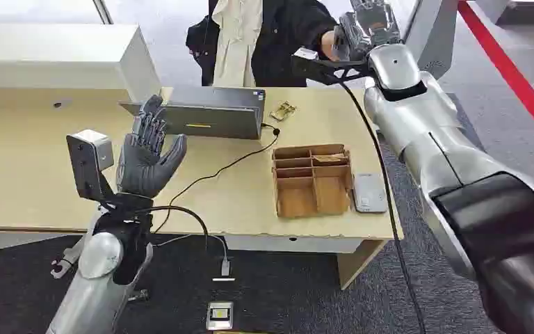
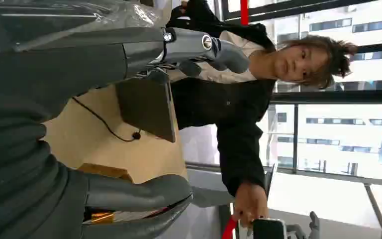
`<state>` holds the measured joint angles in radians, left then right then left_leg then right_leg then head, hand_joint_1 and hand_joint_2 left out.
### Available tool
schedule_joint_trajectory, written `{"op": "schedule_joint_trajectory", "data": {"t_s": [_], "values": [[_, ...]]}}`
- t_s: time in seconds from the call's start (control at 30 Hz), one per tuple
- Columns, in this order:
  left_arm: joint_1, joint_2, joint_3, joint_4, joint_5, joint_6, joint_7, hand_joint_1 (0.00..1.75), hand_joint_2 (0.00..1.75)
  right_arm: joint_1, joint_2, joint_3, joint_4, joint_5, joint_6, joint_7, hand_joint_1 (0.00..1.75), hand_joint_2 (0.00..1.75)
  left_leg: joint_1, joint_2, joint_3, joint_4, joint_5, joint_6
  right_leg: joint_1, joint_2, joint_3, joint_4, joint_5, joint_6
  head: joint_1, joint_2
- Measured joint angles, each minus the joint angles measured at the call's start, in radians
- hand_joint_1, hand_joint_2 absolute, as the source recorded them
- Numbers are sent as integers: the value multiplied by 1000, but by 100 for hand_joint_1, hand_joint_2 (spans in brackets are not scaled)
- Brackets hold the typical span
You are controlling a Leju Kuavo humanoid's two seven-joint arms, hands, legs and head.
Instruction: Pass the card to the sensor for recognition and then transmit it.
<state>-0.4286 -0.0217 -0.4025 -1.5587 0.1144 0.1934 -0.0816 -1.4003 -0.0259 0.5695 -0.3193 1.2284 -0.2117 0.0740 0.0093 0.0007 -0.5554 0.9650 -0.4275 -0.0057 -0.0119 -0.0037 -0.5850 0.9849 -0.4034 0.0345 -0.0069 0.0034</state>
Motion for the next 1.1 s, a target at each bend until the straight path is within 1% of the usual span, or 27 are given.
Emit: {"op": "schedule_joint_trajectory", "data": {"t_s": [0.33,0.6,0.77,0.9,1.1], "values": [[-8,0,-10,21,0,0,-2,0,175,-4,0,0,5,2,-1,-2,175,175,0,0,0,0,0,0,0,0,0,0,0,0,0,0],[-8,-1,-10,32,0,4,-10,0,175,-4,2,-10,6,-33,-42,-45,175,175,0,0,0,0,0,0,0,0,0,0,0,0,0,0],[-5,-1,-9,32,-5,6,0,0,175,3,-3,-26,10,-52,-42,-45,175,175,0,0,0,0,0,0,0,0,0,0,0,0,0,0],[6,-1,-8,29,-9,5,13,0,175,7,-18,-34,11,-57,-42,-43,175,175,0,0,0,0,0,0,0,0,0,0,0,0,0,0],[30,3,-8,12,-16,5,31,0,175,13,-54,-53,15,-71,-43,-47,175,175,0,0,0,0,0,0,0,0,0,0,0,0,0,0]]}}
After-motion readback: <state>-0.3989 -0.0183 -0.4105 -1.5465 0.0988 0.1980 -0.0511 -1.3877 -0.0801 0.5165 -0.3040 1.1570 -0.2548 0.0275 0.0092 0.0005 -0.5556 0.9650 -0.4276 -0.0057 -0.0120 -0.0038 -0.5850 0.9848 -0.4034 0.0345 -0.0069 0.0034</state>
